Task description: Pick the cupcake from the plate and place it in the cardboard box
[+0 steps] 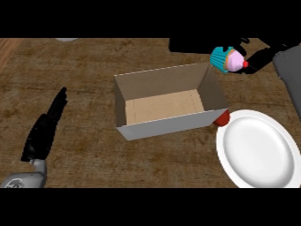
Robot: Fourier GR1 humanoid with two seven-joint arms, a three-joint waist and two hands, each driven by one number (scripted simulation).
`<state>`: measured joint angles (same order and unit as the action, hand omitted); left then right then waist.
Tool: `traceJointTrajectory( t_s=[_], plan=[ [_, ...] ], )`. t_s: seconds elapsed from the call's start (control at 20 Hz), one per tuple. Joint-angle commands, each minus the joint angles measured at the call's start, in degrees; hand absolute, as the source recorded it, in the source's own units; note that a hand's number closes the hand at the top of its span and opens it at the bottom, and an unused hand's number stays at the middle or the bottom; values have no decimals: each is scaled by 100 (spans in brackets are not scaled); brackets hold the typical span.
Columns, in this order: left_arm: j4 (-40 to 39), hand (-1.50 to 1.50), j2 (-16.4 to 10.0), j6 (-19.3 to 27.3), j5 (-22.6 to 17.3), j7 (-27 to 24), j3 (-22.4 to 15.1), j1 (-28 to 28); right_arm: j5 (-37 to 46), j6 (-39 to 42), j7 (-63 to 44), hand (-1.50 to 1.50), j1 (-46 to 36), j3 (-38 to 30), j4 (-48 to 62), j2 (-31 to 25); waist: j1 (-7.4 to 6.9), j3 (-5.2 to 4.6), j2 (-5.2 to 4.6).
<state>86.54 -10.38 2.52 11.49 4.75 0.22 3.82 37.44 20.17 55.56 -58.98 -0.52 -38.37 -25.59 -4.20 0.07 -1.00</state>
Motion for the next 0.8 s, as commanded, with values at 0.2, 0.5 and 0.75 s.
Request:
traceJointTrajectory(
  t_s=[0.2,0.5,0.75],
  plan=[
    [205,0,-127,-34,-80,131,173,-152,-564,1457,290,150,-776,425,183,402,180,-8,72],
    [147,0,-109,67,-40,252,267,-16,-680,1475,-343,150,-954,876,-56,859,343,-9,99],
    [31,0,20,60,3,-1,155,-323,-544,1099,-924,150,-1023,1324,-58,1573,316,-10,89]
  ],
)
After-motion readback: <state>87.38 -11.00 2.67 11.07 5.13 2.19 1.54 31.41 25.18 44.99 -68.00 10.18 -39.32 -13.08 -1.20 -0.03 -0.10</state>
